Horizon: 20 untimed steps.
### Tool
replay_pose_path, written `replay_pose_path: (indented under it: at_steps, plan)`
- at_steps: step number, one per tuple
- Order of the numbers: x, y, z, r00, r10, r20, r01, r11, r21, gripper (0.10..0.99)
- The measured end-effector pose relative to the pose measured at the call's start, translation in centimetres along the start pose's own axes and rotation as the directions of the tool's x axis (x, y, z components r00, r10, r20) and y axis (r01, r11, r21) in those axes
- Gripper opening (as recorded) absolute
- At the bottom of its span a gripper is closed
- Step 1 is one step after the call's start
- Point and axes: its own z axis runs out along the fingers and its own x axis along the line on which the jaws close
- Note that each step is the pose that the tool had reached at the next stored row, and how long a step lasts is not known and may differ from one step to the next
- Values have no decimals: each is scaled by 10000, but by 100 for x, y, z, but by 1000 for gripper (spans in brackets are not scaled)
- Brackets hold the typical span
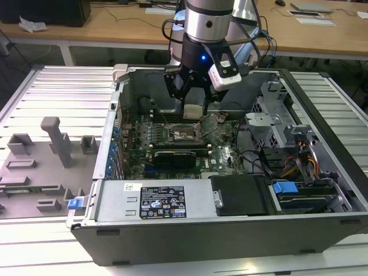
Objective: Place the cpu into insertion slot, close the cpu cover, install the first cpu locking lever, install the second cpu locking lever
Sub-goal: 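Place the cpu into insertion slot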
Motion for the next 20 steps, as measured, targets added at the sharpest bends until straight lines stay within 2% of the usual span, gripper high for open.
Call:
replay_pose_path:
  at_steps: [3, 4, 6, 9, 13, 14, 15, 16, 17, 19, 20]
  plan:
    - [0, 0, 21, 9973, 738, 14, -738, 9973, -13, 541]
    - [-1, -1, 34, 9939, 1100, 20, -1100, 9939, -20, 541]
    - [-1, -1, 47, 9895, 1442, 26, -1442, 9895, -27, 541]
    - [-1, -2, 86, 9706, 2405, 41, -2405, 9706, -46, 541]
    - [-2, -2, 114, 9511, 3087, 51, -3087, 9511, -62, 541]
    - [-2, -2, 126, 9408, 3390, 55, -3389, 9408, -68, 541]
    - [-2, -3, 135, 9329, 3600, 58, -3600, 9329, -74, 541]
    - [-2, -3, 147, 9219, 3873, 61, -3873, 9219, -80, 541]
    - [-3, -3, 160, 9076, 4199, 65, -4198, 9076, -88, 541]
    - [-3, -3, 173, 8930, 4501, 68, -4500, 8930, -96, 541]
    - [-3, -4, 183, 8804, 4742, 71, -4741, 8804, -102, 541]
